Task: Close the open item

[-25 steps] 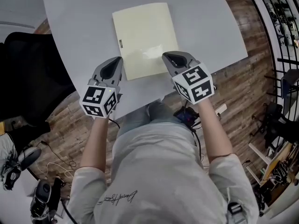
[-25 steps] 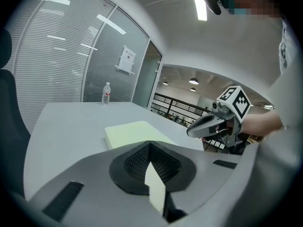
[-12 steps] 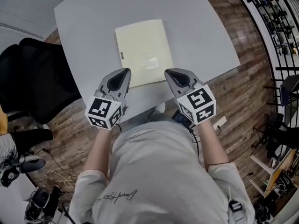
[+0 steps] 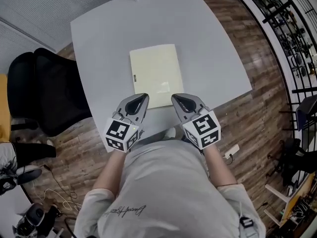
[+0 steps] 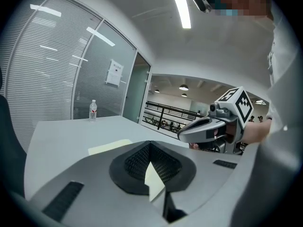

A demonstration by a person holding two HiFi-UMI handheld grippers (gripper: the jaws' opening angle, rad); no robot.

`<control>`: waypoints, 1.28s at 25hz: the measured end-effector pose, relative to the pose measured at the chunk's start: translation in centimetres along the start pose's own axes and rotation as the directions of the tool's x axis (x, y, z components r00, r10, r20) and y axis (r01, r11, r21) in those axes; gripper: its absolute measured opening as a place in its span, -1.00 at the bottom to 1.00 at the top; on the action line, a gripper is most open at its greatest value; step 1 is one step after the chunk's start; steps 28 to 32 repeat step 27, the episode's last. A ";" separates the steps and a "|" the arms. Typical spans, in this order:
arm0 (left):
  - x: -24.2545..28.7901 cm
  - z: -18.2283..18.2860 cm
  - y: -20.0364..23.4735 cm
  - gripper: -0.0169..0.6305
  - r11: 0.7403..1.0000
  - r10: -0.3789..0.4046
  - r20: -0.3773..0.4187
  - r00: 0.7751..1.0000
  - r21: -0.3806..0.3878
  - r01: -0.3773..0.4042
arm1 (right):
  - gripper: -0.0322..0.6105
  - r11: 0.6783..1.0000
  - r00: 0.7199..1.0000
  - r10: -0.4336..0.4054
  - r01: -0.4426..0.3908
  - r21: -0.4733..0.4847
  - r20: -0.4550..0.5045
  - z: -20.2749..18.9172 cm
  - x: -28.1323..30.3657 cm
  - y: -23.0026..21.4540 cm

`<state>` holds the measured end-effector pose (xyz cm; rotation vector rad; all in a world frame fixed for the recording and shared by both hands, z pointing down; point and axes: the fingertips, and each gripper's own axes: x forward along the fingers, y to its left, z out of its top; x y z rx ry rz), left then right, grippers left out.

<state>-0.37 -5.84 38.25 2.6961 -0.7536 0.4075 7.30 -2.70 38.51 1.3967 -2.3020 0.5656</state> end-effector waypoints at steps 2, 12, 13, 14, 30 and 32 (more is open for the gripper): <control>0.1 0.2 0.1 -0.92 1.000 0.002 0.006 1.000 -0.003 -0.002 | -0.86 1.000 1.000 0.007 -0.007 -0.002 0.002 0.1 0.2 0.1; 0.4 0.7 0.4 -0.92 1.000 0.008 0.009 1.000 -0.003 -0.008 | -0.86 1.000 1.000 0.027 -0.027 0.000 0.004 0.2 0.6 -0.1; 0.5 0.7 0.4 -0.92 1.000 0.008 0.012 1.000 -0.001 -0.008 | -0.86 1.000 1.000 0.027 -0.027 -0.002 0.005 0.3 0.6 -0.1; 0.6 0.8 0.4 -0.92 1.000 0.008 0.014 1.000 0.002 -0.008 | -0.86 1.000 1.000 0.028 -0.028 -0.003 0.006 0.3 0.6 -0.3; 0.2 1.9 -0.2 -0.92 1.000 0.002 0.027 1.000 0.015 -0.003 | -0.86 0.999 0.999 0.046 -0.046 -0.005 0.013 0.8 0.5 0.4; 0.2 1.9 -0.2 -0.92 1.000 0.002 0.027 1.000 0.015 -0.003 | -0.86 0.999 0.999 0.046 -0.046 -0.005 0.013 0.8 0.5 0.4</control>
